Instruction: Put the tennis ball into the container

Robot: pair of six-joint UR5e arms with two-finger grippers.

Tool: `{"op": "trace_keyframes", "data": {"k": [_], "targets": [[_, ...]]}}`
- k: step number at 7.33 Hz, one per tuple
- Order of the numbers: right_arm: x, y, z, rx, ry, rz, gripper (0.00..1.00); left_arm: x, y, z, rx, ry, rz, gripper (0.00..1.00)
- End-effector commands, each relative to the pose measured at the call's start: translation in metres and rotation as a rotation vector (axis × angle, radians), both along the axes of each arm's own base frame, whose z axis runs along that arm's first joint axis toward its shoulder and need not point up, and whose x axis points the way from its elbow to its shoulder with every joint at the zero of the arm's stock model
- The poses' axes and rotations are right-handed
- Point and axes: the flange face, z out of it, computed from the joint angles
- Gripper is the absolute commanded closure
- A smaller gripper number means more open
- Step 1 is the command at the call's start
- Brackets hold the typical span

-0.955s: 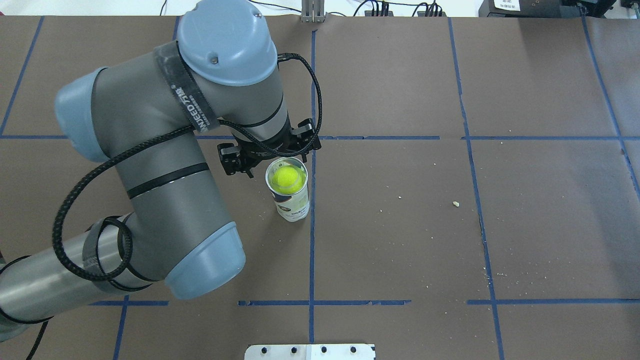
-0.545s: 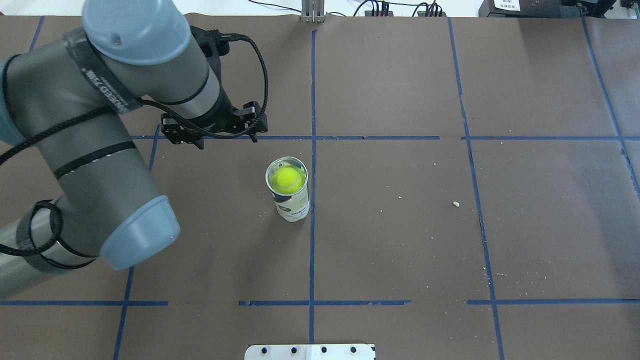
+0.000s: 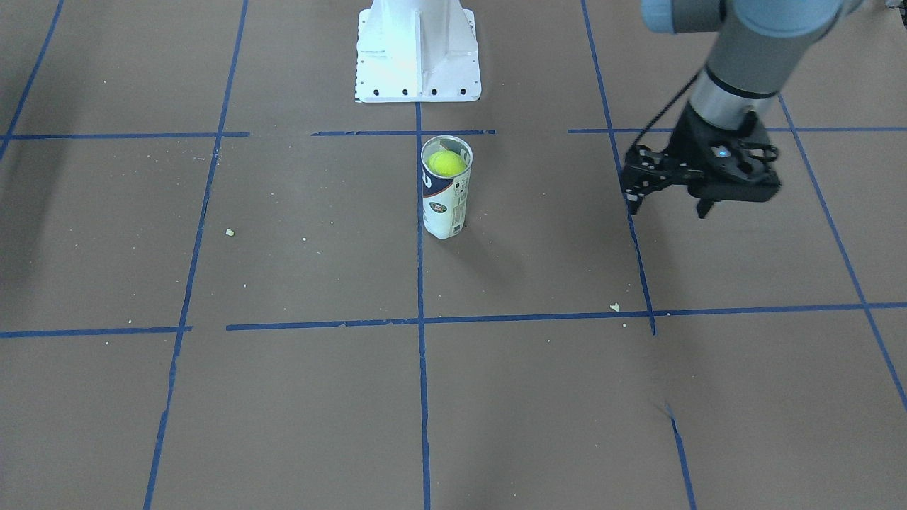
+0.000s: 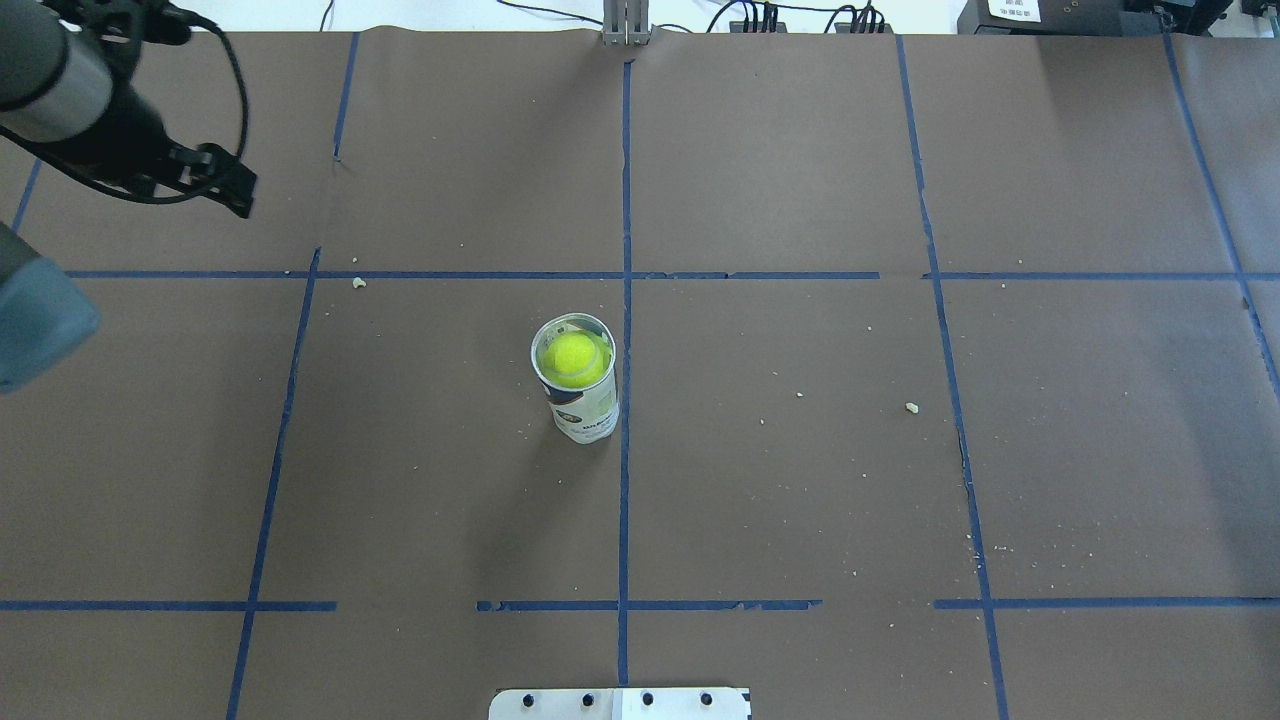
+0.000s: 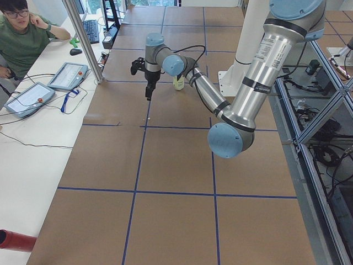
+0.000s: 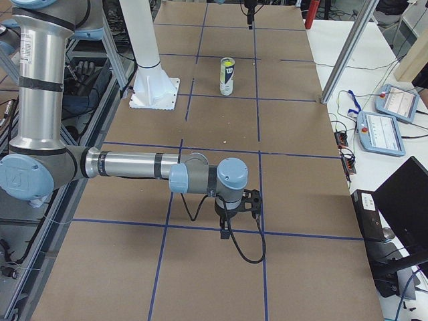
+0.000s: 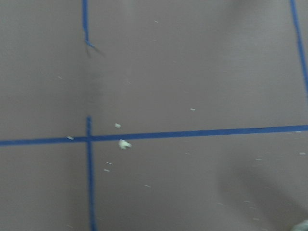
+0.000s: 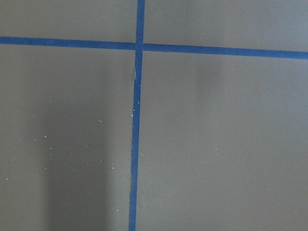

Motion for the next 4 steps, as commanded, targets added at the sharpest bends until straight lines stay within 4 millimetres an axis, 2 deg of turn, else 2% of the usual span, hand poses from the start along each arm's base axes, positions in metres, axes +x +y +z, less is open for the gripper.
{"op": "trace_keyframes", "data": {"k": [1,2,3,4], "targets": [[0.000,0.000,0.000,0.000,0.000,0.000,0.00,-0.106,-0.017,0.105,0.018,-0.034,0.110,0.00],[0.000,0.000,0.000,0.000,0.000,0.000,0.00,-0.152,-0.013,0.162,0.018,-0.044,0.128,0.00],[0.000,-0.001,0.000,0.001,0.000,0.000,0.00,-0.190,0.003,0.223,0.031,-0.037,0.150,0.00],[0.000,-0.001,0.000,0.001,0.000,0.000,0.00,-0.220,0.017,0.270,0.011,-0.023,0.149,0.00]]}}
